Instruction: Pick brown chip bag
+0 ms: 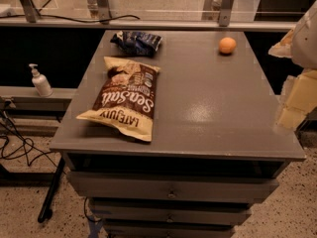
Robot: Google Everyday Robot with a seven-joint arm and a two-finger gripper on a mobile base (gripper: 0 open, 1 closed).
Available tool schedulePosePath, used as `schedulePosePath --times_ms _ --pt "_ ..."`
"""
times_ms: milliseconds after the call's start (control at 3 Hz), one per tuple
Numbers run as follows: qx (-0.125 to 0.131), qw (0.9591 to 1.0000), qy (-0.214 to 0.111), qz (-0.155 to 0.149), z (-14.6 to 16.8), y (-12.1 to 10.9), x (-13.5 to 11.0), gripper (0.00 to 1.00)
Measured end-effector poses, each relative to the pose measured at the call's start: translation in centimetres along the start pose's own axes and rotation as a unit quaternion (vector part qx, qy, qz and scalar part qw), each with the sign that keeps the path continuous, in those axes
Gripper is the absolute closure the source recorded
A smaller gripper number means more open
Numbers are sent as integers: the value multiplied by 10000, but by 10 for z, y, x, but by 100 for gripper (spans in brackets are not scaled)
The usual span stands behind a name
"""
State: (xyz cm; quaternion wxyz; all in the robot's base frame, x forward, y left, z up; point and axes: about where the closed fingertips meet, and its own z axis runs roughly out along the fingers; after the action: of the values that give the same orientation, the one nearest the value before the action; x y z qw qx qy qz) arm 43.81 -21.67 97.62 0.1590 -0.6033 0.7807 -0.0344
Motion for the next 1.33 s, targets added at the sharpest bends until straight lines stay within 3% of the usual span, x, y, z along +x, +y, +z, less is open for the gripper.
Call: schedulePosePath --times_ms 667,1000,1333 --pt "87 9999 -68 -53 1 -2 -4 0" --pt "348 9984 -372 -255 13 -11 -21 0" --pt "681 9895 -1103 -636 31 -27 -60 0"
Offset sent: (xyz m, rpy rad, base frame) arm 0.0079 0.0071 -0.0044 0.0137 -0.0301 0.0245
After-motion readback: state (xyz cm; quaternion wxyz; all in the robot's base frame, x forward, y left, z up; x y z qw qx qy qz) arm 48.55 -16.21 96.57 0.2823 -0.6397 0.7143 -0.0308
